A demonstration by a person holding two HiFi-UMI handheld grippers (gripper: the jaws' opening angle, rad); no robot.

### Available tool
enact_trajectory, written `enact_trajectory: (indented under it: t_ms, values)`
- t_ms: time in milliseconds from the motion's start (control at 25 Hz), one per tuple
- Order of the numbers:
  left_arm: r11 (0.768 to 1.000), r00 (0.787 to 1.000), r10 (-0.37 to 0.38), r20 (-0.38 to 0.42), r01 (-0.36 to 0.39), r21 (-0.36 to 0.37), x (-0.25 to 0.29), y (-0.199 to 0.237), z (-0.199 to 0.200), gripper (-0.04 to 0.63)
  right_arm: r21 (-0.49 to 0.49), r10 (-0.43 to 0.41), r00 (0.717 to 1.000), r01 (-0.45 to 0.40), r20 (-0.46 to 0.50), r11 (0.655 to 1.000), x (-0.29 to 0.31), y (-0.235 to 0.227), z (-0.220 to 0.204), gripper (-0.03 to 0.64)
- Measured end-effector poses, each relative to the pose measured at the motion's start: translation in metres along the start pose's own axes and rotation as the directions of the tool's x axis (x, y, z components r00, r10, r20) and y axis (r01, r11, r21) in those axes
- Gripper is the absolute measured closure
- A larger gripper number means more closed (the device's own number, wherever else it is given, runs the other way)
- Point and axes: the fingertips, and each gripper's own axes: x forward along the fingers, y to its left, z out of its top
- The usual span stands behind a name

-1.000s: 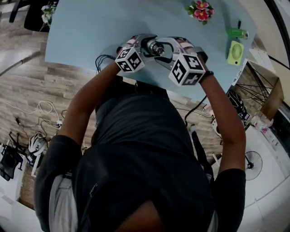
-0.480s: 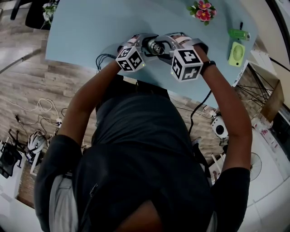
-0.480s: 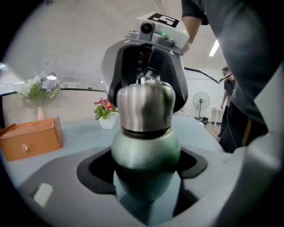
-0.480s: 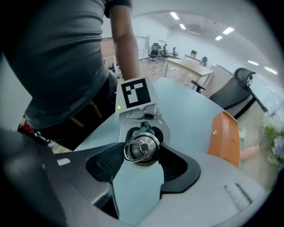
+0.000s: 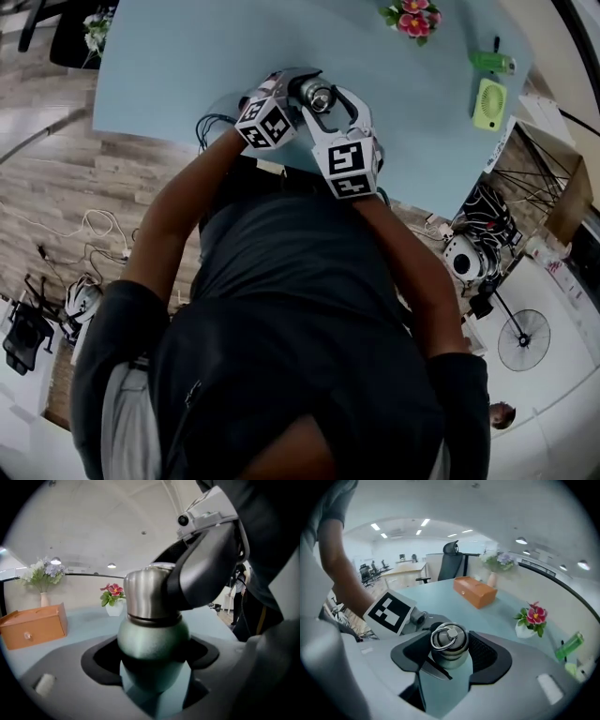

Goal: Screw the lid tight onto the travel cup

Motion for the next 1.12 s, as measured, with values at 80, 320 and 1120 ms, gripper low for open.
enact_trajectory:
  t_ms: [80, 320, 1120]
  values:
    - [1.0, 1.0, 0.001, -0.001, -0.001, 0.001, 0.0, 0.001, 0.0, 0.166, 0.03, -0.018, 1.0, 0.018, 0.007, 0.999, 0.0, -0.001, 0.001, 0.368]
    - [1.0, 1.0, 0.001, -0.001, -0.001, 0.001, 0.0, 0.0, 0.0, 0.166, 0.029, -0.013, 1.0, 0.013, 0.006, 0.999, 0.0, 0.0, -0.001, 0.368]
    - [1.0, 1.0, -0.003, 0.0, 0.003, -0.003, 0.0, 0.001, 0.001, 0.166, -0.669, 0.375, 0.825, -0.563, -0.422, 0.486, -0.022, -0.002, 0.004, 0.36]
